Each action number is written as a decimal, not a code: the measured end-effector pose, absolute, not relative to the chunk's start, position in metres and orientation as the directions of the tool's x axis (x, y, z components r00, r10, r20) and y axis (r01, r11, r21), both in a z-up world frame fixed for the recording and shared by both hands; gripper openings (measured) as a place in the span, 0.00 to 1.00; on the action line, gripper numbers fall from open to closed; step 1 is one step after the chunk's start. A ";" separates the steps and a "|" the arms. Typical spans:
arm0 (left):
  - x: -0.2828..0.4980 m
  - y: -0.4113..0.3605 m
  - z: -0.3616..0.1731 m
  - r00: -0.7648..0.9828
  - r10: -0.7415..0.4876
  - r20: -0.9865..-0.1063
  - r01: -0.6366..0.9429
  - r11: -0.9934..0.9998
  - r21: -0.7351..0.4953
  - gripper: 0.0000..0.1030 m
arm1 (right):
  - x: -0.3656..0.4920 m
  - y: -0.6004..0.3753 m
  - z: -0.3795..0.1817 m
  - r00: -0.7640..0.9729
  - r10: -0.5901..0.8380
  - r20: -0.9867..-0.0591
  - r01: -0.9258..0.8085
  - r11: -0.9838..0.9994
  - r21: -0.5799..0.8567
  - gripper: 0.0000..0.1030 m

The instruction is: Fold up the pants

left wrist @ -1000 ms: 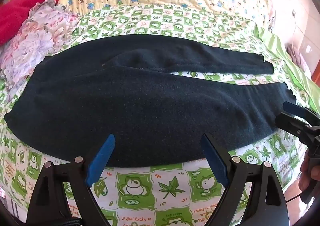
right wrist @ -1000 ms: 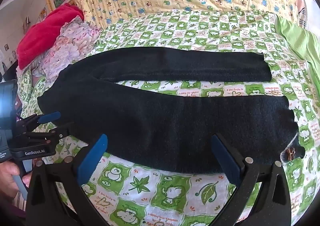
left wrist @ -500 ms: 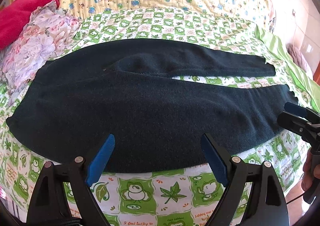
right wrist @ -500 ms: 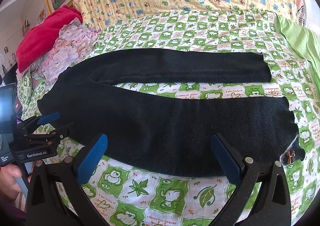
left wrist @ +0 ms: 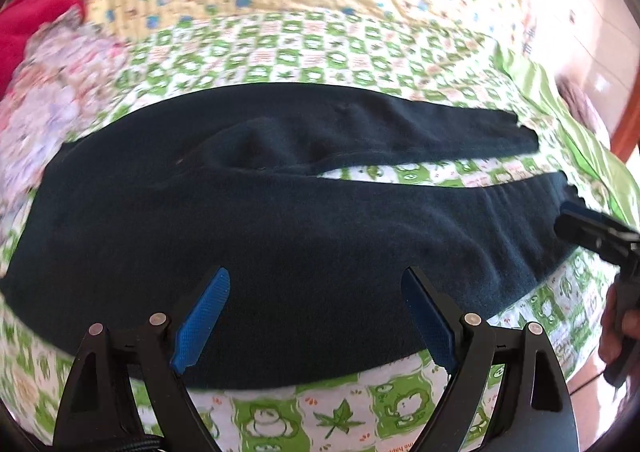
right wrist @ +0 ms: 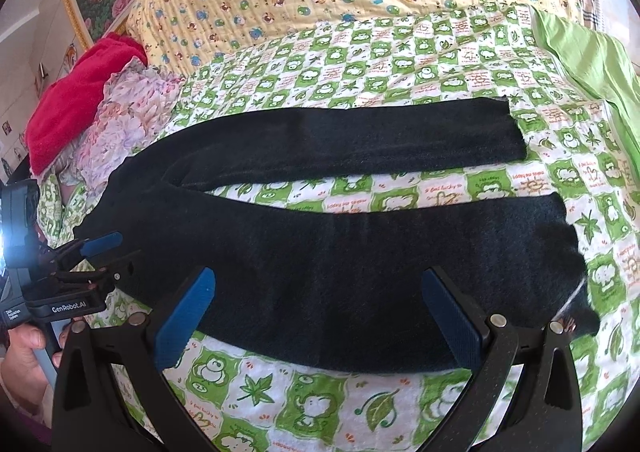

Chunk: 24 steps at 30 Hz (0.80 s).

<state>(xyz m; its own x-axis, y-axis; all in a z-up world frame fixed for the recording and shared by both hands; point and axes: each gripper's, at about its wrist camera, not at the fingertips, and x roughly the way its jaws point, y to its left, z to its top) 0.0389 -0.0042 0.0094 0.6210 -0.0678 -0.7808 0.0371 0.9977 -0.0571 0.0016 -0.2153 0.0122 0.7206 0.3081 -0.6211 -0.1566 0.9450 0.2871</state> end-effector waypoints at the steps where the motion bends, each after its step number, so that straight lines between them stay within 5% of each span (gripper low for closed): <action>1: 0.044 -0.006 0.010 0.615 -0.080 -0.785 0.063 0.997 -0.053 0.86 | 0.005 -0.219 0.014 0.719 0.308 -0.623 -0.154 0.945 0.288 1.00; 18: 0.179 -0.011 0.037 0.617 -0.132 -0.776 0.241 0.970 0.027 0.86 | 0.122 -0.339 0.041 0.736 0.255 -0.627 0.022 0.917 0.398 1.00; 24: 0.229 -0.019 0.029 0.584 -0.152 -0.797 0.324 0.944 0.057 0.86 | 0.168 -0.359 0.033 0.689 0.250 -0.680 0.041 0.924 0.381 0.91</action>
<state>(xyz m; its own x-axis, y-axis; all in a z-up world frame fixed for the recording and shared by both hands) 0.2295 -0.0190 0.0287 0.5843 -0.1522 -0.7971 0.3241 0.9443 0.0573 0.1677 -0.3587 0.0326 0.6892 0.2502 -0.6800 0.0409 0.9235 0.3813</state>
